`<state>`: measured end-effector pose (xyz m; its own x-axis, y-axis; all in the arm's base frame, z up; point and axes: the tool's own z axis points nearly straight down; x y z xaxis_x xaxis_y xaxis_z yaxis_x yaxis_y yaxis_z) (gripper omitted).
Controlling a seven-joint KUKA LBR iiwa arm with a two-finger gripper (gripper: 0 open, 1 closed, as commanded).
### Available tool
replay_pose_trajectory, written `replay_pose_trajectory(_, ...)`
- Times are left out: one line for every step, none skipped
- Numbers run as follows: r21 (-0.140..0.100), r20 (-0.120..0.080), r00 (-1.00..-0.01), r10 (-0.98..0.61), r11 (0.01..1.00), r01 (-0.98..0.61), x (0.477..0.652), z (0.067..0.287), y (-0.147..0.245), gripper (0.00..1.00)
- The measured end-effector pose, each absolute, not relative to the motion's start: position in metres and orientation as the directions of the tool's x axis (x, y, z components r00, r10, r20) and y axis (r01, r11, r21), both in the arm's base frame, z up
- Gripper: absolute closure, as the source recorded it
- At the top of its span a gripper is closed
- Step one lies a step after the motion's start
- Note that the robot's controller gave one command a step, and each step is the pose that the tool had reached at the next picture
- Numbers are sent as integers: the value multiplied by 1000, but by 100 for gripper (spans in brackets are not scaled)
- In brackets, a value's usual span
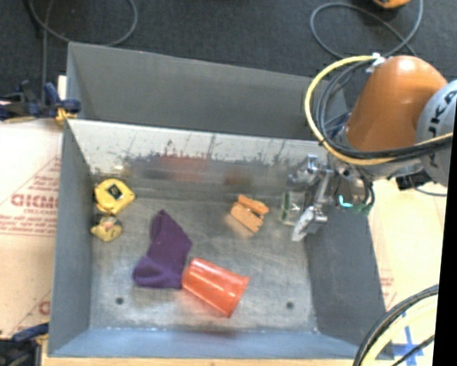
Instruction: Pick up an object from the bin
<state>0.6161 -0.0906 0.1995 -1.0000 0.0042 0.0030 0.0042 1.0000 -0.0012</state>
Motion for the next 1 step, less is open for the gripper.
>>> replay_pose_trajectory(-2,-5,-1000,3,1000,3,618,205,-90,0)
